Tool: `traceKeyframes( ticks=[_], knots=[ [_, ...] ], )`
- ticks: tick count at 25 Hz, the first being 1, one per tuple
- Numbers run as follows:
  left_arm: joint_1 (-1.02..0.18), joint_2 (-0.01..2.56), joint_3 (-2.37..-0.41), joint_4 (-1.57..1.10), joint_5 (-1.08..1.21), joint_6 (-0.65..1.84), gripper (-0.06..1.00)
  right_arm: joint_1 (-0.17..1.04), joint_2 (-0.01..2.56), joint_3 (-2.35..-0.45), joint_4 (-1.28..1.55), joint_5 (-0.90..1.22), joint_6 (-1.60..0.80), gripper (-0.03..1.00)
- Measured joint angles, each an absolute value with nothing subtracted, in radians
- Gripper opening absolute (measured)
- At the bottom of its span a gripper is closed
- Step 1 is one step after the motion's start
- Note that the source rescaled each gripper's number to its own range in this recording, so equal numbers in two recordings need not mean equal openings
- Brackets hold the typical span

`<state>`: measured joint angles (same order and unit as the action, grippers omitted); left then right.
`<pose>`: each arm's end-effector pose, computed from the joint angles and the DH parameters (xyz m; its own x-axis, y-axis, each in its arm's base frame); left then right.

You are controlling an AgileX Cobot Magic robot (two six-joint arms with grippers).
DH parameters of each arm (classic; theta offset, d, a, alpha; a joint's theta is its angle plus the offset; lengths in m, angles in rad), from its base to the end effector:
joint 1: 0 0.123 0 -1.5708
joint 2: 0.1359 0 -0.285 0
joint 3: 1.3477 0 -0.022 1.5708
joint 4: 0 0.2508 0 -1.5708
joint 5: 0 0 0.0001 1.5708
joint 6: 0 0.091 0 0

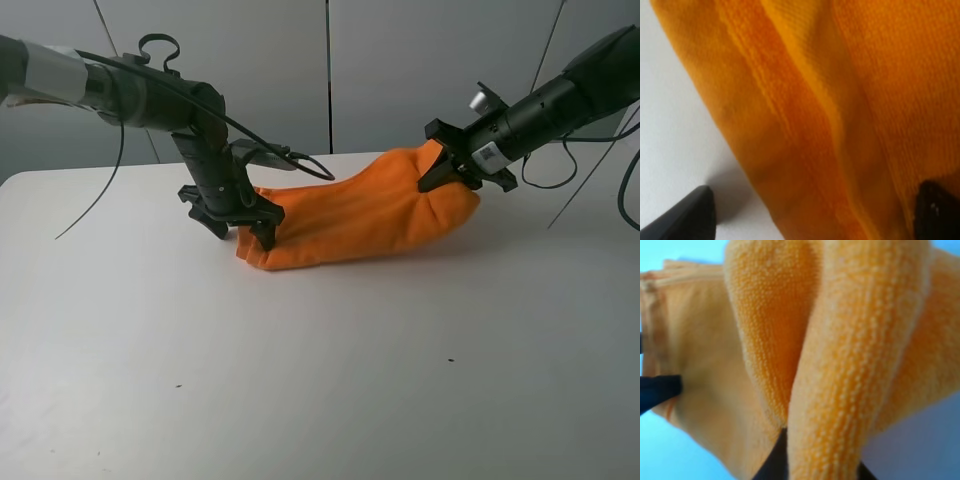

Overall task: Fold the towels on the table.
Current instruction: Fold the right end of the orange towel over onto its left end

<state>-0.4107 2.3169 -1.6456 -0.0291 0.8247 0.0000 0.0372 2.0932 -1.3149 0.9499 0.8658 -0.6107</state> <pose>0.4173 -0.1838 0.0944 -0.9126 0.3759 -0.1610 0.3844 0.9229 -0.0243 0.3989 0.0713 0.1369 -0.9779 0.0619 -0.1997 -0.0785 0.7765 0.6252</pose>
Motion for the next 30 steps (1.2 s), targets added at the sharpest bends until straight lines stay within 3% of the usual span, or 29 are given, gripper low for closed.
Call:
traceKeyframes(
  ticks=[8,30],
  knots=[
    [-0.411,2.317,-1.646,-0.025,0.825,0.000,1.00,0.116,2.093,-1.315,0.954,0.874,-0.571,0.06],
    [-0.411,2.317,-1.646,-0.019,0.818,0.000,1.00,0.173,2.160,-1.315,1.128,0.883,-0.510,0.06]
  ],
)
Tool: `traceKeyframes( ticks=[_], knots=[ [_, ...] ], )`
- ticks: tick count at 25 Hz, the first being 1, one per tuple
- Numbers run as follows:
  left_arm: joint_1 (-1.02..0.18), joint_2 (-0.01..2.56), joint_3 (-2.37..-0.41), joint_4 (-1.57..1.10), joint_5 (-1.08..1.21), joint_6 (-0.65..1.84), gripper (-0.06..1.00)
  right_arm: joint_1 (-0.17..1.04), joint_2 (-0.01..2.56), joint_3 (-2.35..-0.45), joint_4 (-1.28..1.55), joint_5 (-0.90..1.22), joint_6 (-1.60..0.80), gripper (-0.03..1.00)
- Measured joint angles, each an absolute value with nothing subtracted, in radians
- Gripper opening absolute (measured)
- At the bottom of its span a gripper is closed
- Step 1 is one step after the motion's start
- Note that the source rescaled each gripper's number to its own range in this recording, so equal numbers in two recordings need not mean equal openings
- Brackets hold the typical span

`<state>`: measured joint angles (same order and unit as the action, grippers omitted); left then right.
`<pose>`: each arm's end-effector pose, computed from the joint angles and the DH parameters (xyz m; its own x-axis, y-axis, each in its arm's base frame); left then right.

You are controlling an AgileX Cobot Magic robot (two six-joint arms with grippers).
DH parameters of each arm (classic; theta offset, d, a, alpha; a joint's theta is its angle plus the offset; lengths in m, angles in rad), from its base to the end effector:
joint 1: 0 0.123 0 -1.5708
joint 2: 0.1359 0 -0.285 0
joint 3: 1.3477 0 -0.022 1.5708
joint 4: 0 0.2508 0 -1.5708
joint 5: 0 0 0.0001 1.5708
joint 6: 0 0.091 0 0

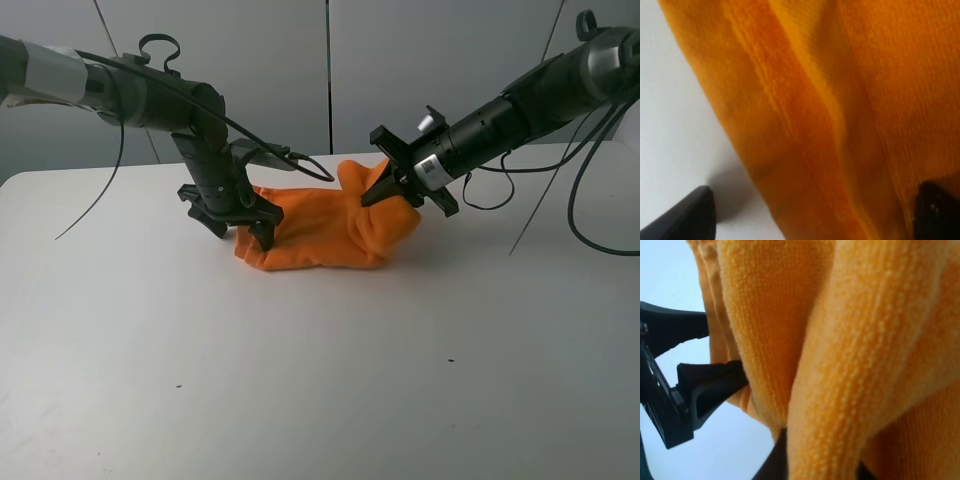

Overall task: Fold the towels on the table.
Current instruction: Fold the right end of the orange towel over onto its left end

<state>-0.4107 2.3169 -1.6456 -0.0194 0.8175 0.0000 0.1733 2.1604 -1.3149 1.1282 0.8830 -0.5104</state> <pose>0.4181 -0.1835 0.0945 -0.9090 0.3814 -0.1683 0.3894 0.9209 -0.0162 0.3904 0.1329 0.1182 -0.9921 0.1221 -0.0291 0.0614 0.6747 0.7356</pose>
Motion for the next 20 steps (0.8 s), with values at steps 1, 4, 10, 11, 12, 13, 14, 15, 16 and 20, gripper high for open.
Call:
traceKeyframes(
  ticks=[1,4,10,11,12,13,14,15,16,20],
  knots=[
    [-0.411,2.317,-1.646,-0.019,0.816,0.000,1.00,0.173,2.166,-1.315,1.147,0.883,-0.510,0.06],
    [-0.411,2.317,-1.646,-0.018,0.815,0.000,1.00,0.173,2.172,-1.315,1.189,0.885,-0.515,0.06],
    [-0.411,2.317,-1.646,-0.016,0.809,0.000,1.00,0.194,2.176,-1.364,1.213,0.881,-0.523,0.06],
    [-0.411,2.317,-1.646,-0.014,0.808,0.000,1.00,0.200,2.176,-1.378,1.211,0.875,-0.517,0.06],
    [-0.411,2.317,-1.646,-0.014,0.805,0.000,1.00,0.211,2.181,-1.393,1.205,0.870,-0.507,0.06],
    [-0.411,2.317,-1.646,-0.014,0.805,0.000,1.00,0.222,2.185,-1.408,1.193,0.868,-0.499,0.06],
    [-0.411,2.317,-1.646,-0.014,0.805,0.000,1.00,0.232,2.193,-1.419,1.182,0.868,-0.491,0.06],
    [-0.411,2.317,-1.646,-0.012,0.805,0.000,1.00,0.240,2.200,-1.424,1.177,0.866,-0.484,0.06],
    [-0.411,2.317,-1.646,-0.012,0.805,0.000,1.00,0.249,2.208,-1.430,1.165,0.866,-0.479,0.06],
    [-0.411,2.317,-1.646,-0.010,0.803,0.000,1.00,0.269,2.233,-1.441,1.150,0.864,-0.467,0.06]
  ],
)
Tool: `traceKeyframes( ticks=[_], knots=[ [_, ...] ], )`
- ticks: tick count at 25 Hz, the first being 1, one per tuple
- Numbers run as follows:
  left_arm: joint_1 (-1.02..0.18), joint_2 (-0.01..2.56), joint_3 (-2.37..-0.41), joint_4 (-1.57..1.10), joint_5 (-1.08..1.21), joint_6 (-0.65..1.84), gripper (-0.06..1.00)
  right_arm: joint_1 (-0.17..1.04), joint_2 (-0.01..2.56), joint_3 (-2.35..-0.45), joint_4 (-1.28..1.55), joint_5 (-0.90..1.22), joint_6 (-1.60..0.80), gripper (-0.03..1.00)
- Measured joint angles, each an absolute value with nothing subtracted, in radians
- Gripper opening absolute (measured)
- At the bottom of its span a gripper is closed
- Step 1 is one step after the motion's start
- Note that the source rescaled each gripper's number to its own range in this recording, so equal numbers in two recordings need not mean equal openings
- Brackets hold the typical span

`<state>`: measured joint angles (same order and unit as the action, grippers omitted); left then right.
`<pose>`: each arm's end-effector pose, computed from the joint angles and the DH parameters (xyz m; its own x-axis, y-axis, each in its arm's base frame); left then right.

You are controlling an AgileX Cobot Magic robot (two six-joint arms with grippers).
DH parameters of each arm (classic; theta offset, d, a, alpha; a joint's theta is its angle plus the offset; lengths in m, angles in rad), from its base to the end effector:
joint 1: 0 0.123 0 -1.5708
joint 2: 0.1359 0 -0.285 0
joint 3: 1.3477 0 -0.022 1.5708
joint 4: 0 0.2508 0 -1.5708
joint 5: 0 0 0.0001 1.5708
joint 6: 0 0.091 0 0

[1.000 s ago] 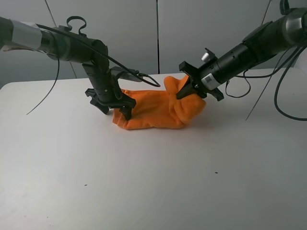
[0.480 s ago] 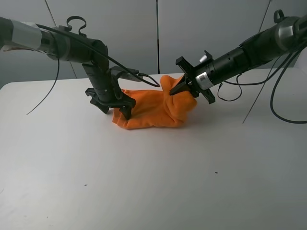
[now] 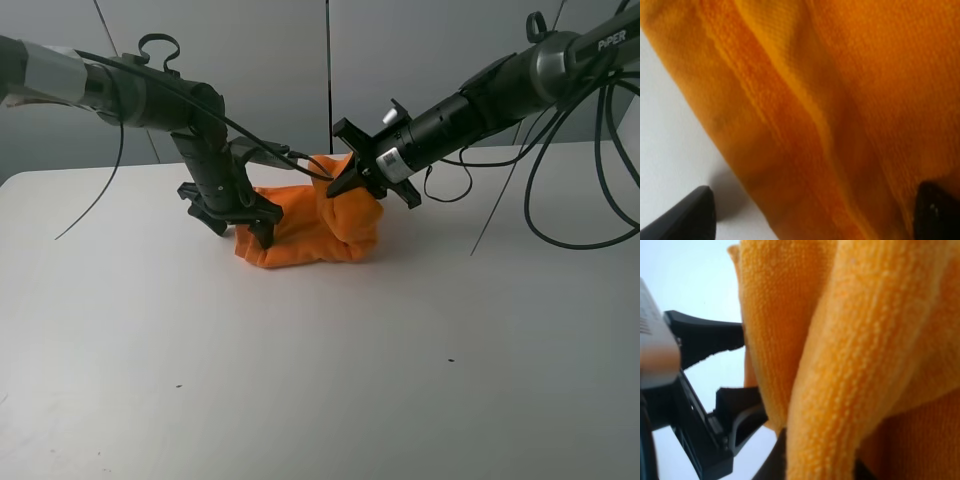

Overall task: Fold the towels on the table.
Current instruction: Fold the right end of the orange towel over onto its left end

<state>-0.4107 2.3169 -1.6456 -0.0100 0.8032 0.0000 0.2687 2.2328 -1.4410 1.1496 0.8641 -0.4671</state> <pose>0.4195 -0.1834 0.0947 -0.9042 0.3862 -0.1824 0.3942 0.9190 -0.0083 0.4035 0.1767 0.1165 -0.9950 0.0838 -0.0538 0.0149 0.6595 0.7515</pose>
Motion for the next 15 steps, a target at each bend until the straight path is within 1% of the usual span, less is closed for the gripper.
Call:
traceKeyframes(
  ticks=[15],
  knots=[
    [-0.411,2.303,-1.644,0.013,0.797,0.000,1.00,0.273,2.257,-1.450,1.135,0.862,-0.451,0.06]
  ],
)
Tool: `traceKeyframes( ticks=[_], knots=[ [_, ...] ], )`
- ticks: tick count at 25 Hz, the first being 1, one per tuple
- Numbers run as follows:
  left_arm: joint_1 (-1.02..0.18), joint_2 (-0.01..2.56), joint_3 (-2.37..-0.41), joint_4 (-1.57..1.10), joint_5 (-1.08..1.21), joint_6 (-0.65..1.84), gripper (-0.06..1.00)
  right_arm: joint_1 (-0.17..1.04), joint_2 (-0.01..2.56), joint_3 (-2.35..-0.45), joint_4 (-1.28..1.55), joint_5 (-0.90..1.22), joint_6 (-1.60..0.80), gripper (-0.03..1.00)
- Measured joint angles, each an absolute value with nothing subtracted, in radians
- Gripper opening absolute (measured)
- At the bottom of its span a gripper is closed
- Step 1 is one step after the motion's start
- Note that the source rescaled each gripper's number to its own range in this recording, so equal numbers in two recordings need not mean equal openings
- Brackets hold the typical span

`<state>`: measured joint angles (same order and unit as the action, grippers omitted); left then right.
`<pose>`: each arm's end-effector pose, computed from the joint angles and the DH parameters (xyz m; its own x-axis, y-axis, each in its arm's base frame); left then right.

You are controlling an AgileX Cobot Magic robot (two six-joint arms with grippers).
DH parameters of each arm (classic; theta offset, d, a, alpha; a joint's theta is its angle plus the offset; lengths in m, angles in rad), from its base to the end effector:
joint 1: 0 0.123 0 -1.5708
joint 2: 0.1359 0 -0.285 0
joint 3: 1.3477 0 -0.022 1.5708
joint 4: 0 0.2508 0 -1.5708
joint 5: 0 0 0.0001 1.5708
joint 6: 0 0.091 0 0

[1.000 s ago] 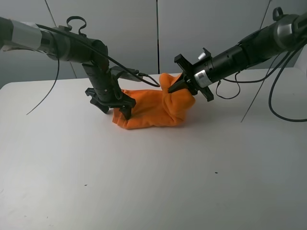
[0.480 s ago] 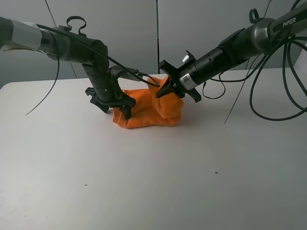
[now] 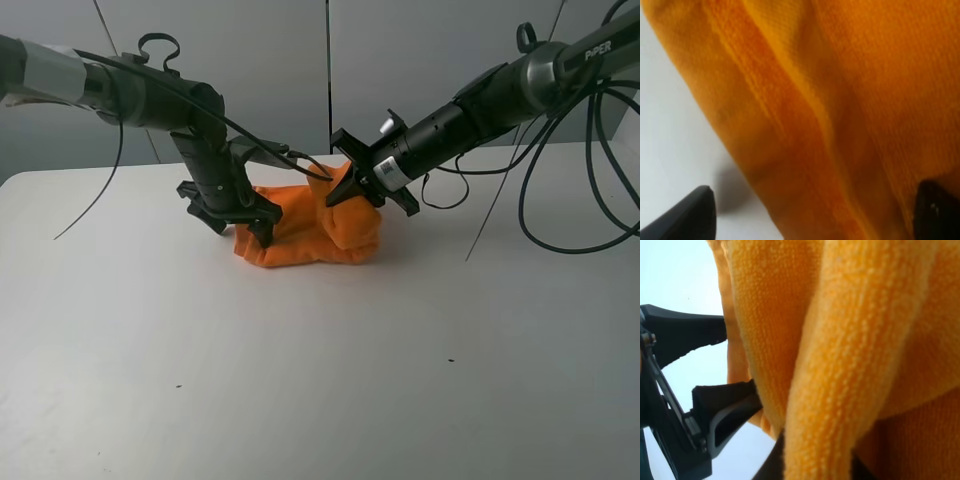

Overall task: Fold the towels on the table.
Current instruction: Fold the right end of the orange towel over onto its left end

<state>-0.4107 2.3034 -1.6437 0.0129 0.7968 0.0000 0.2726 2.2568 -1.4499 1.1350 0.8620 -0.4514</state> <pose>0.4206 -0.1822 0.1006 -0.8947 0.3994 -0.2001 0.4056 0.9140 0.0108 0.4041 0.1781 0.1073 -0.9961 0.0817 -0.0330 0.0303 0.6702 0.7416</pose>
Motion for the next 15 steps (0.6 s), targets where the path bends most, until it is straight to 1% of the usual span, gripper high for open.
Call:
traceKeyframes(
  ticks=[3,7,11,15],
  knots=[
    [-0.409,2.268,-1.638,0.057,0.798,0.000,1.00,0.273,2.257,-1.450,1.135,0.862,-0.447,0.06],
    [-0.409,2.191,-1.638,0.105,0.810,0.000,1.00,0.273,2.257,-1.450,1.130,0.865,-0.445,0.08],
    [-0.403,2.123,-1.638,0.109,0.838,0.000,1.00,0.273,2.257,-1.450,1.122,0.865,-0.445,0.08],
    [-0.355,2.067,-1.636,0.093,0.899,0.000,1.00,0.273,2.257,-1.450,1.113,0.865,-0.445,0.08]
  ],
)
